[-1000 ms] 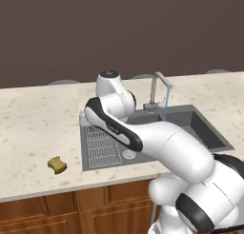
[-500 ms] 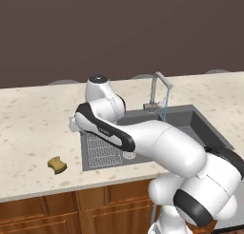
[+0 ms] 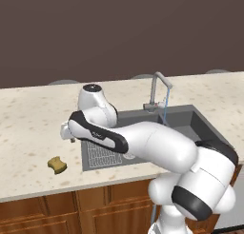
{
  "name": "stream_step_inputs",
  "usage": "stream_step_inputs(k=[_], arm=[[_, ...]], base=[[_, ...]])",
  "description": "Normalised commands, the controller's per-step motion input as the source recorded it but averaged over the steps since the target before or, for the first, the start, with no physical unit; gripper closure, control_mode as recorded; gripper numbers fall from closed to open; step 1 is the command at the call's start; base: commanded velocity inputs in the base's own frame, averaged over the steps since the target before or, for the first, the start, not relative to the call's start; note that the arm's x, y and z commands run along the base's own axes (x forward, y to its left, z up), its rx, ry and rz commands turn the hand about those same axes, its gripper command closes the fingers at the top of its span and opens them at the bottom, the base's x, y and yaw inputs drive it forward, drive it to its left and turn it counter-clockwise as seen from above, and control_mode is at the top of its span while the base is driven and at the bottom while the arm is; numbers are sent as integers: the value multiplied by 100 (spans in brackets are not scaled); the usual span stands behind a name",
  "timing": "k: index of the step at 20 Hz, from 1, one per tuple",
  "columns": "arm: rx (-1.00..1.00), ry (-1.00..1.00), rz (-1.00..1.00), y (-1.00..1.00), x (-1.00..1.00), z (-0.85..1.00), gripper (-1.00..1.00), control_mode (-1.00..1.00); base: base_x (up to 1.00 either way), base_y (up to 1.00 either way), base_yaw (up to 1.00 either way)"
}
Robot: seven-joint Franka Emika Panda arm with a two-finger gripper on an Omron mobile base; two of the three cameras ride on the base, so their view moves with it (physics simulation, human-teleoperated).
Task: Soak the sponge with water for a few seconds and then drop it inside the sink.
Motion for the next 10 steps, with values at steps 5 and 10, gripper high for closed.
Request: stream_step_inputs(k=[5,10], arm=[[1,1,8,45,0,-31,-100,-100],[0,2,7,39,0,-14,-100,-100]], base=[[0,0,0],[0,0,0]])
